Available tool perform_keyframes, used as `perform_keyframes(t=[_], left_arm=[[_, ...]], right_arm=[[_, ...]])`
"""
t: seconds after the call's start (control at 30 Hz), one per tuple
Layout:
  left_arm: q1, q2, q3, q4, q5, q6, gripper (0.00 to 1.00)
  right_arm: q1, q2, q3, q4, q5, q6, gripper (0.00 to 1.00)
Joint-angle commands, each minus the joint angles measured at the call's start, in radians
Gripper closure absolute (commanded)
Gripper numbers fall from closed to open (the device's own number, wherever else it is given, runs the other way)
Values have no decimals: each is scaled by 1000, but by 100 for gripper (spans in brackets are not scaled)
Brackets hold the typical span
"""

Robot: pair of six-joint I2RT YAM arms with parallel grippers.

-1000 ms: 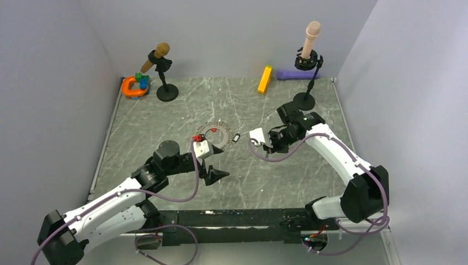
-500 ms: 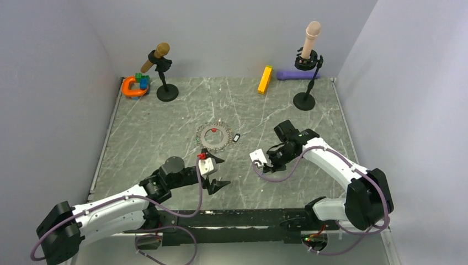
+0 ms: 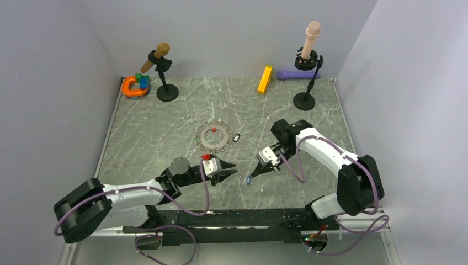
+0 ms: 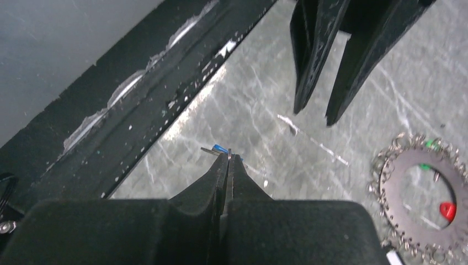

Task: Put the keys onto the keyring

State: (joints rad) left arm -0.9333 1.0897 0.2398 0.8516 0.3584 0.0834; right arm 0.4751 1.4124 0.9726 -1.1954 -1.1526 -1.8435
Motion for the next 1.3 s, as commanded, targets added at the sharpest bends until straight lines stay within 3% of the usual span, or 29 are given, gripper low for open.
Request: perform_keyframes(t=[0.0,0.17,0.37,0.73,1.27], left_arm=[[-33,65,54,184,59,-21,69],[-87,106,92,138,17,9,63],[-110,140,95,107,-24,20,56],[-110,-15,-33,-7,-189,23,51],[-110,-269,-138,-151,-331,-2,46]], right_arm=[[0,23,49,-136,-163,-213,100],[-3,8,43,-72,-164,-116,100],[-19,-14,17,108,-98,144,100],[13,14,-128,616,256,665,100],[242,225,-2,785,537,984,100]])
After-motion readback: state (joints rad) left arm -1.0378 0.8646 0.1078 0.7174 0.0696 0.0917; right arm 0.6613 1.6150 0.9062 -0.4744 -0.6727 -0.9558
